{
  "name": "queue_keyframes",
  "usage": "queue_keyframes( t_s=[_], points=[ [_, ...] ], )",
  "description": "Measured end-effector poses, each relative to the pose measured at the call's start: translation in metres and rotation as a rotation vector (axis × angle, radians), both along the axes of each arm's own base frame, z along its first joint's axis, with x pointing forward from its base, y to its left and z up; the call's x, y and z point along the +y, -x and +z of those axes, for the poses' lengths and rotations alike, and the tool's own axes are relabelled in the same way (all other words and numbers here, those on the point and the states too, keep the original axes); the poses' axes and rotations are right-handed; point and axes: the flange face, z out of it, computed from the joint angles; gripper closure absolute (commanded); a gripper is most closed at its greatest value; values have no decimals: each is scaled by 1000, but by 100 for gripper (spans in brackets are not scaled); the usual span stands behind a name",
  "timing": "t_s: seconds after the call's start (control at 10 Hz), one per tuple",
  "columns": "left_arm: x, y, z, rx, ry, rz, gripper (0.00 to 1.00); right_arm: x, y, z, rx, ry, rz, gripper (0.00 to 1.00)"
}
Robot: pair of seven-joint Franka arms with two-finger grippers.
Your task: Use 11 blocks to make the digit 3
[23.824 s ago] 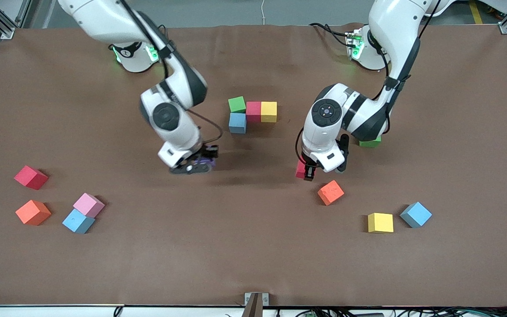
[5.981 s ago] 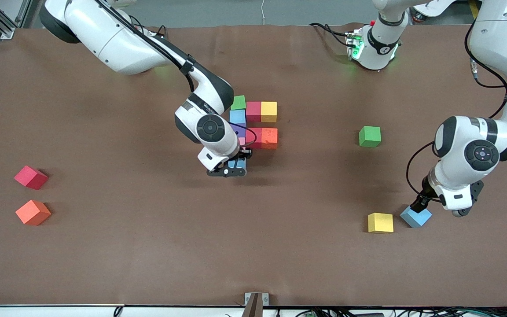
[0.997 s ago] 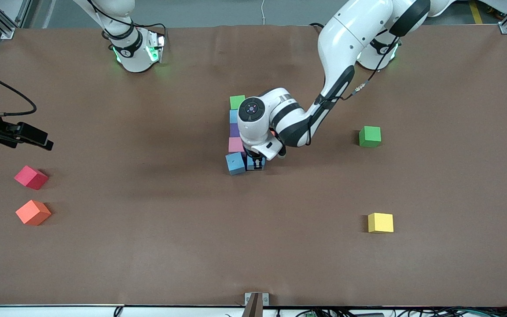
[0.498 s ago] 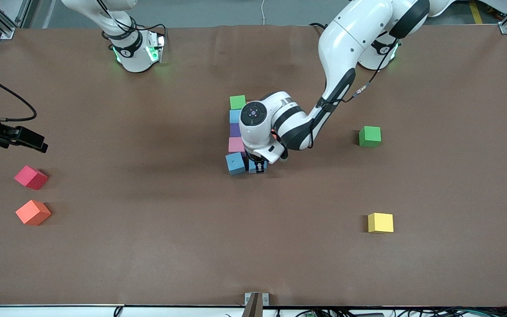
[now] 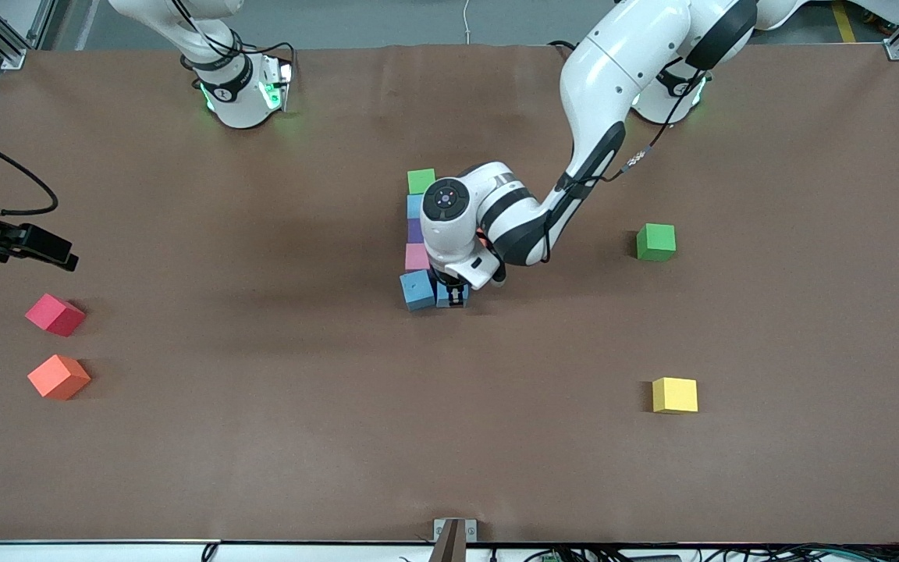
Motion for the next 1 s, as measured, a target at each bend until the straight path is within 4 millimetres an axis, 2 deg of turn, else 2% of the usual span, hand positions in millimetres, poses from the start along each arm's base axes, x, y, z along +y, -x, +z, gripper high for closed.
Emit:
queue_keyframes(
  t_s=[0.1,0.2,0.3,0.5,0.7,0.9,1.0],
  points=[
    [-1,1,-1,0,1,-2,52,0,0,0,5,-1,20,0],
    [-2,2,-3,1,2,-4,16,0,1,-1,8,-1,32,0],
    [-2,2,-3,0,3,-4,0,0,1,-1,9,-1,37,0],
    [-3,1,-2,-3,7,-6,0,0,1,-1,10,-1,38,0],
    [-5,-7,11,-26,26,-2,0,-3,1,-1,10,-1,34,0],
    [2,-23,50,-73,37,-32,0,-4,1,-1,10,-1,33,0],
    [14,-34,73,-89,27,-49,0,-3,1,-1,10,-3,33,0]
  ],
)
